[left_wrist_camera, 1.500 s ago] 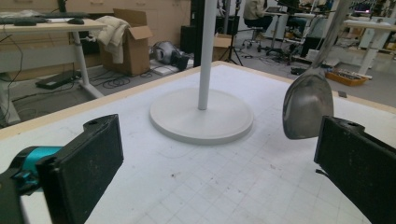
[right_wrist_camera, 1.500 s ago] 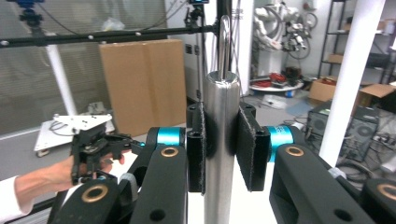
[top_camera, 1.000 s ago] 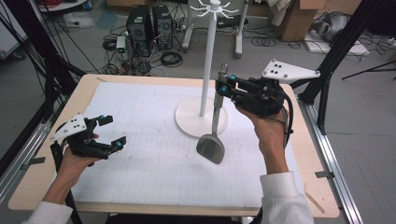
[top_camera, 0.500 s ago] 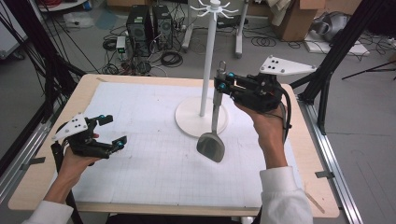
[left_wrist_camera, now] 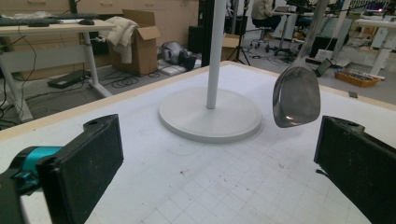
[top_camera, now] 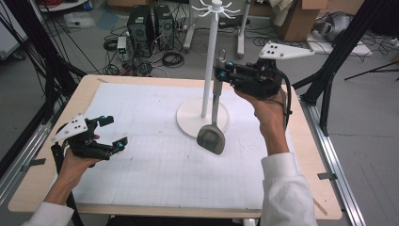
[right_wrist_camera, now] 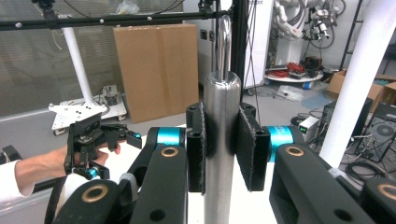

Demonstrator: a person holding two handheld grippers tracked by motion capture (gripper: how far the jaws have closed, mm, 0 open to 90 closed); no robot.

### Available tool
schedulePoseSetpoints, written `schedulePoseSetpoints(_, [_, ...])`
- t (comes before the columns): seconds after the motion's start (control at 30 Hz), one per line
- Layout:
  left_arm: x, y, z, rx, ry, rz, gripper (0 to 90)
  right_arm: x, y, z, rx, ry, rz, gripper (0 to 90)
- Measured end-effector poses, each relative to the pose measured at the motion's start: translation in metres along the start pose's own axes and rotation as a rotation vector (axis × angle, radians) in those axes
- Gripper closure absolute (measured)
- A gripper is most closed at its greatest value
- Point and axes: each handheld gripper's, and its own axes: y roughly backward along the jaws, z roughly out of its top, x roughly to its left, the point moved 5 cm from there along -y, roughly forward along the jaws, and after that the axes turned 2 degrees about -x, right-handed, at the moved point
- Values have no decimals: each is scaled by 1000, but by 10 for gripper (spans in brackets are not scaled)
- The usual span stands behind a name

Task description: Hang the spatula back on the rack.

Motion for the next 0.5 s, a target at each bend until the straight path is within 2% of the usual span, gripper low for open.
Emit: schedulePoseSetpoints(0.5, [1,1,3,-6,-2,4,17,-17,-10,9,5,-6,28,759])
